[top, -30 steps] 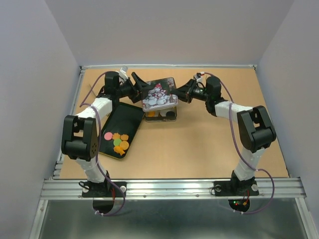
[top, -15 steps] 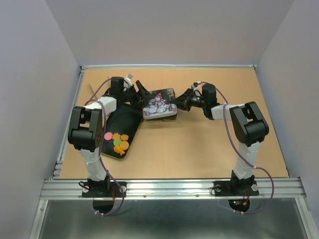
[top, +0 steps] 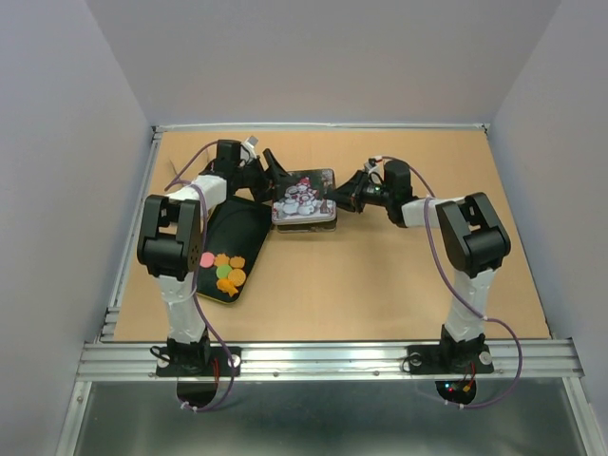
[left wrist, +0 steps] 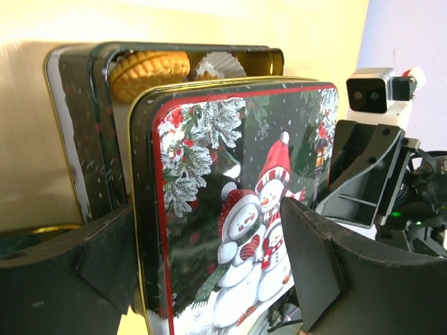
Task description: Pack the cookies
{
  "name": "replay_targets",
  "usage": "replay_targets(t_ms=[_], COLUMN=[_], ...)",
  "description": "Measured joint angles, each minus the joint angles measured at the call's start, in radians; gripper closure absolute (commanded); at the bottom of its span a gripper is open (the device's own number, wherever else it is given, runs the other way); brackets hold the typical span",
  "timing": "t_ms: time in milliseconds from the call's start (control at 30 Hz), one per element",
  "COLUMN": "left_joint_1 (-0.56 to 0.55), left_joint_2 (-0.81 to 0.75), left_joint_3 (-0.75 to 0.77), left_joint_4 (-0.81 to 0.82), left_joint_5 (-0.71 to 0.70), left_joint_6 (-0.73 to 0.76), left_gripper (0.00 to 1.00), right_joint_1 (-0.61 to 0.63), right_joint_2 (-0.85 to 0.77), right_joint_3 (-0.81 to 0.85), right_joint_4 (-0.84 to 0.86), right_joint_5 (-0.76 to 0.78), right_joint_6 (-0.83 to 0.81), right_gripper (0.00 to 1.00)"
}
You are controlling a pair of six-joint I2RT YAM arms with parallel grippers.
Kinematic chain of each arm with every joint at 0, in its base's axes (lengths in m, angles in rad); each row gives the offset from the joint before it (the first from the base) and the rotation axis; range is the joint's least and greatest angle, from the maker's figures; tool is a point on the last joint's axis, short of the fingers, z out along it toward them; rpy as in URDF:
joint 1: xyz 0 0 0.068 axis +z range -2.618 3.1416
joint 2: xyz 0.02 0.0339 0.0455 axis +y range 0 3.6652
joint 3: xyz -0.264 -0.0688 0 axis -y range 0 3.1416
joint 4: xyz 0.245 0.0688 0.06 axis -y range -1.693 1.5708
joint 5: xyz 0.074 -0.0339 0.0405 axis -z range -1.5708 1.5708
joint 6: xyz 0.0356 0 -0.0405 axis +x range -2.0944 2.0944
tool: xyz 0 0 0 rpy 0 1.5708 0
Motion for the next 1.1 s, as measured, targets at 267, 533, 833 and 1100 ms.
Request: replay_targets(t_ms=[267, 533, 833, 1100], left_joint_1=[-0.006, -0.007, -0.010, -0.017], left_joint_2=[0.024, 0.024, 0.024, 0.024], left_joint_3=[0.063, 0.131, 0.135, 0.135], left_joint_4=[-0.040, -0.047, -0.090, -0.140], left_joint_5=[-0.031, -0.063, -0.105, -0.146], left_joint_6=[0.035, 0.080, 0.115, 0.133], left_gripper=[0.15, 0.16, 0.17, 0.18], right_joint_1=[-0.004, 0.005, -0.001, -0.006], right_joint_2=[0.032, 0.065, 0.063, 0.064], right_joint_3=[0.070, 0.076, 0.104, 0.166], right_joint_4=[-0.071, -0.178, -0.221, -0.305], right_joint_5=[-0.004, -0.023, -0.034, -0.006], right_joint_6=[-0.042, -0.086, -0.101, -0.106], right_gripper=[0.64, 0.50, 0.48, 0.48])
